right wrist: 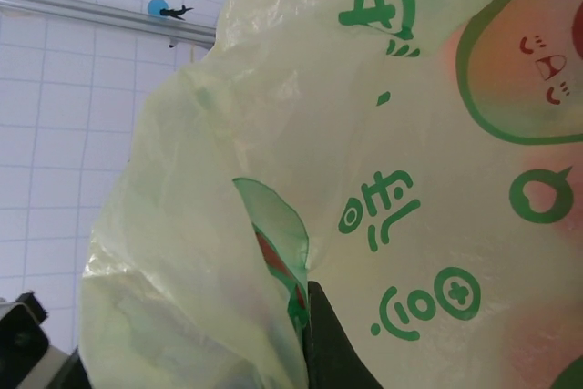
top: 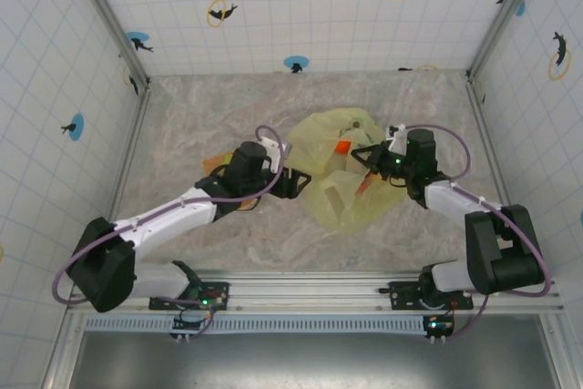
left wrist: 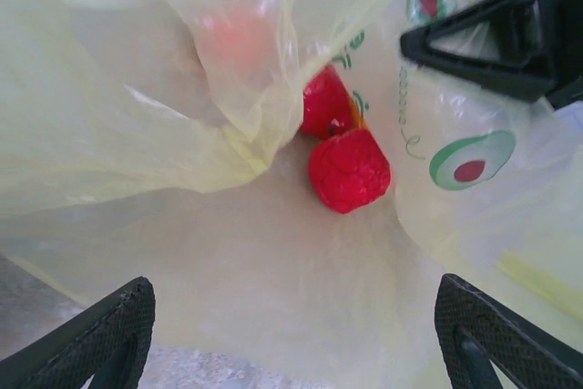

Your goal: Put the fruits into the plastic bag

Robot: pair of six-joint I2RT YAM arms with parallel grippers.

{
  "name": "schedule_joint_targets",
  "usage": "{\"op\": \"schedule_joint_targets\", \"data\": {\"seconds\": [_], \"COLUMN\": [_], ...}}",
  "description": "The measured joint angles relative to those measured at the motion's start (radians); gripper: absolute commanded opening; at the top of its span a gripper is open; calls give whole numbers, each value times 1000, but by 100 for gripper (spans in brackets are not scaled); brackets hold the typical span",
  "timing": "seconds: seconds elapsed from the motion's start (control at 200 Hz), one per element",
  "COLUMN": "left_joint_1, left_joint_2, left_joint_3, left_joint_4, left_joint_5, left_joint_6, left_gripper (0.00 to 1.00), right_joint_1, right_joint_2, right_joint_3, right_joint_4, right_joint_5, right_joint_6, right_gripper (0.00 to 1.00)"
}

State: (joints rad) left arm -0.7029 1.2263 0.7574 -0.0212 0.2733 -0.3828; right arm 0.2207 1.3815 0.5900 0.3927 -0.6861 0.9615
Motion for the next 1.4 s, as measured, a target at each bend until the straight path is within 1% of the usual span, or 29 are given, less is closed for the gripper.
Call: {"op": "schedule_joint_targets", "data": {"seconds": [0.155,0.35,0.48,0.635,0.741,0.821,0.931,1.001,1.096,1.171,1.401], "left_joint_1": [61,151,244,389,431,434,416,362,252,195,156], "left_joint_2": [-93,-159,-166,-154,-115,-70,-16,10,60,112,294], "left_joint_3": [-5,-4,2,19,30,43,58,78,140,198,348], "left_joint_4": [-58,-159,-232,-285,-296,-308,-310,-314,-316,-322,-375], "left_joint_5": [-14,-103,-172,-200,-205,-197,-180,-196,-235,-257,-325], "left_joint_6": [21,43,43,39,35,35,34,40,68,104,207], "left_gripper": [82,84,85,85,84,82,81,81,80,77,66], "right_joint_1": [0,0,0,0,0,0,-1,-5,-12,-16,-20], "right_joint_2": [0,0,0,0,0,0,0,-1,-6,-14,-15], "right_joint_3": [27,41,41,41,41,44,68,91,111,113,113], "right_joint_4": [-56,-110,-127,-135,-137,-148,-193,-229,-268,-293,-324], "right_joint_5": [1,5,5,5,5,5,20,47,85,103,116], "right_joint_6": [-57,-118,-140,-152,-159,-170,-202,-235,-275,-297,-325], "right_gripper": [0,0,0,0,0,0,0,0,0,0,0]}}
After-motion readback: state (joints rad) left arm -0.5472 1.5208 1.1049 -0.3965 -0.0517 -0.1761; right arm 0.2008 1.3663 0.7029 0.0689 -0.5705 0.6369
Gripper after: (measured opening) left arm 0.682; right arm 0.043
